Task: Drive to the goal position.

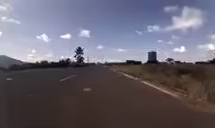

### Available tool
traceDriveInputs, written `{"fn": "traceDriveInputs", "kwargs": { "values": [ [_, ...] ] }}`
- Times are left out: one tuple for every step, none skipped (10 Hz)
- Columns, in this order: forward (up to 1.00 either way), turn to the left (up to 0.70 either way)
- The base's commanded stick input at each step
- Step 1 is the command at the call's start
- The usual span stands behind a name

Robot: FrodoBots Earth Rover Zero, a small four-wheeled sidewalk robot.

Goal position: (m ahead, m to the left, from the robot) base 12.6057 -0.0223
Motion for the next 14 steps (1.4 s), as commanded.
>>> {"fn": "traceDriveInputs", "kwargs": {
  "values": [
    [0.85,0.01],
    [0.85,0.01],
    [0.85,0.01],
    [0.85,0.01],
    [0.85,0.01],
    [0.85,0.01],
    [0.85,0.01],
    [0.85,0.02],
    [0.85,0.02],
    [0.85,0.02],
    [0.85,0.02],
    [0.85,0.02],
    [0.85,0.02],
    [0.85,0.02]
  ]
}}
